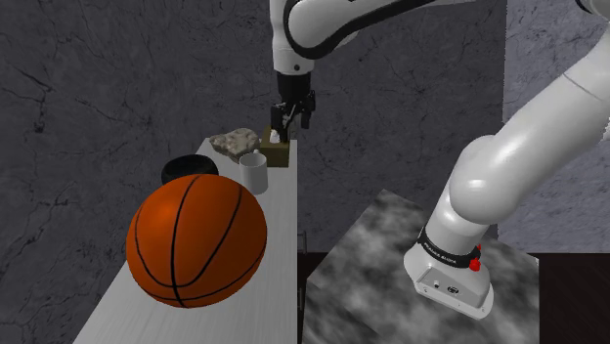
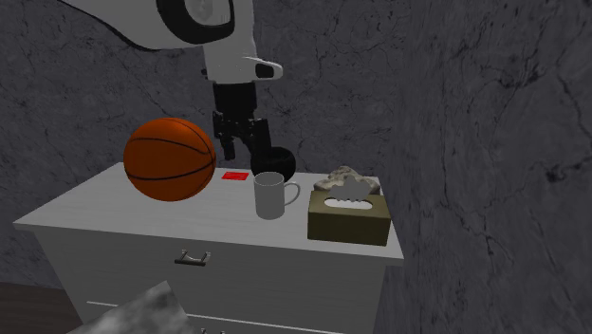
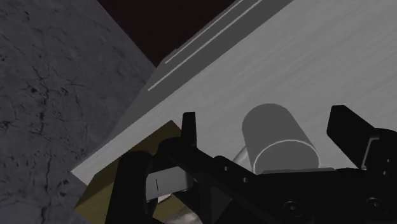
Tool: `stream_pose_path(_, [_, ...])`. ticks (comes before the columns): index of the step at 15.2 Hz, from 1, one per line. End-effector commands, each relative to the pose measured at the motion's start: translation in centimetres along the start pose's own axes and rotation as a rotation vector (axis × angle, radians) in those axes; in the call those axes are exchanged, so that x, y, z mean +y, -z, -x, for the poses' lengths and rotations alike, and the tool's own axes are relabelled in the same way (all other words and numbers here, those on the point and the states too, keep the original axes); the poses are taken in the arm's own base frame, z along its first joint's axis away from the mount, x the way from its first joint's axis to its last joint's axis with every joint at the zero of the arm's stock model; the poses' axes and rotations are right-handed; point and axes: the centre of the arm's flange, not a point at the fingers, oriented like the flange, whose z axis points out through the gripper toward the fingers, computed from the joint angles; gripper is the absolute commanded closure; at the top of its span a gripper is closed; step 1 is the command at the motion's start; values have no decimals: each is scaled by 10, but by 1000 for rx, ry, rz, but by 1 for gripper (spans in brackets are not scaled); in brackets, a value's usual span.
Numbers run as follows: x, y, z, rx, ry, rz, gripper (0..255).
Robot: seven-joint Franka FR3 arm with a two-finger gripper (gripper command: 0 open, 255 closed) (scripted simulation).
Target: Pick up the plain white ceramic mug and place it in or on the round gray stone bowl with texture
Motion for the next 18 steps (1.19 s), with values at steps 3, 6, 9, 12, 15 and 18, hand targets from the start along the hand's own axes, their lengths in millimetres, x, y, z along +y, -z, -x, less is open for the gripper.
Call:
stream_pose_path(3, [-31,-26,-32,19,-18,-6,0])
stream_pose_path(6, [-53,-45,-57,32,-31,-9,0])
stream_pose_path(9, [-73,-64,-83,45,-44,-13,0])
stream_pose_path(12, [-92,-81,-106,57,-56,-16,0])
stream_pose_path(15, [-92,-97,-107,57,-56,-16,0])
stream_pose_path(18, [-93,-113,-108,57,-56,-16,0])
